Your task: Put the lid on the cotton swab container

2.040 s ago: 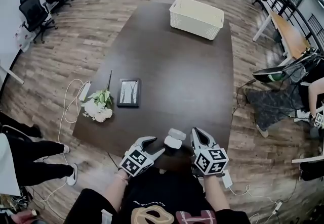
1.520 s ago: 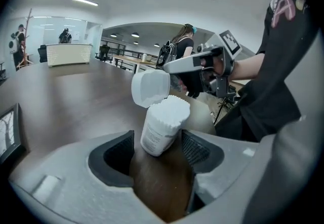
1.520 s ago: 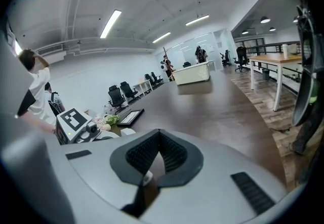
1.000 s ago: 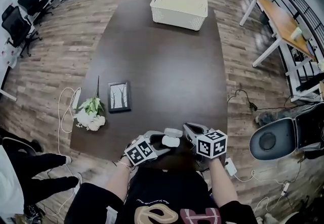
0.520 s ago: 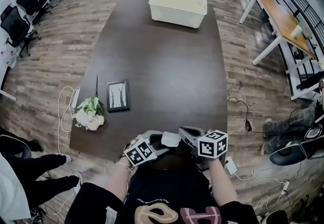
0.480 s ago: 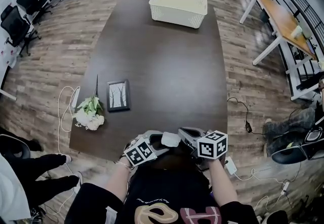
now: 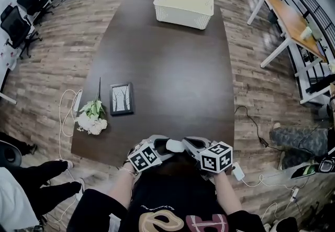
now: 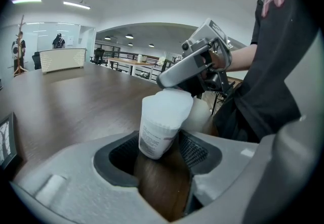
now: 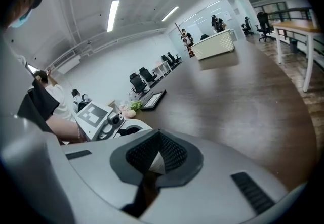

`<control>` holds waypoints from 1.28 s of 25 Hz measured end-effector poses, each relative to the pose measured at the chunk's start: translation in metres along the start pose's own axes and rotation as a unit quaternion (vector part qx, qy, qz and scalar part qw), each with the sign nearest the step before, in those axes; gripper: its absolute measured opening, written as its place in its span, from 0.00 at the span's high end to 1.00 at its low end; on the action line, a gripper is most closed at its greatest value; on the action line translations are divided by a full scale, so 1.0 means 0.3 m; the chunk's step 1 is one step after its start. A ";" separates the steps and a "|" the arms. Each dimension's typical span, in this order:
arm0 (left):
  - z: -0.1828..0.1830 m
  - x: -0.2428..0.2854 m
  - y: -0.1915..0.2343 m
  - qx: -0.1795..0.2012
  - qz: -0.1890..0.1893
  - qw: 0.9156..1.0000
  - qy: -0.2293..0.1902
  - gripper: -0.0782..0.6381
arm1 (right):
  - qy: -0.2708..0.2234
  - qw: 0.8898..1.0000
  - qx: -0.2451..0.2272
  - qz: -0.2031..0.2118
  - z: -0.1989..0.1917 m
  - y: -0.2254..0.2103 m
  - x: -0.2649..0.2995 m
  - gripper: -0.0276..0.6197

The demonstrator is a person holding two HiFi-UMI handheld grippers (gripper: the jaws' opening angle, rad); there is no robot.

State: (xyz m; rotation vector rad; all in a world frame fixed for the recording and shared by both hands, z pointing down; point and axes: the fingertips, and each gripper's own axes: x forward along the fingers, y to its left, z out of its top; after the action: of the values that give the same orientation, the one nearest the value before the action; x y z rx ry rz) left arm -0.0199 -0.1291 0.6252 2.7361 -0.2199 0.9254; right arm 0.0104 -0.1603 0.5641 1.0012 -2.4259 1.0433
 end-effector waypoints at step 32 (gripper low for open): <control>-0.010 0.019 0.004 0.000 0.003 1.000 0.021 0.54 | -0.016 0.962 -0.233 -0.140 -0.045 0.071 -0.025 0.95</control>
State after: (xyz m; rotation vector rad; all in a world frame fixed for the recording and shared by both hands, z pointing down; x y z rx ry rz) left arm -0.0174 -0.1298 0.6311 2.7149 -0.2217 0.9830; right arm 0.0008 -0.1365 0.5584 1.1437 -2.3027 0.3373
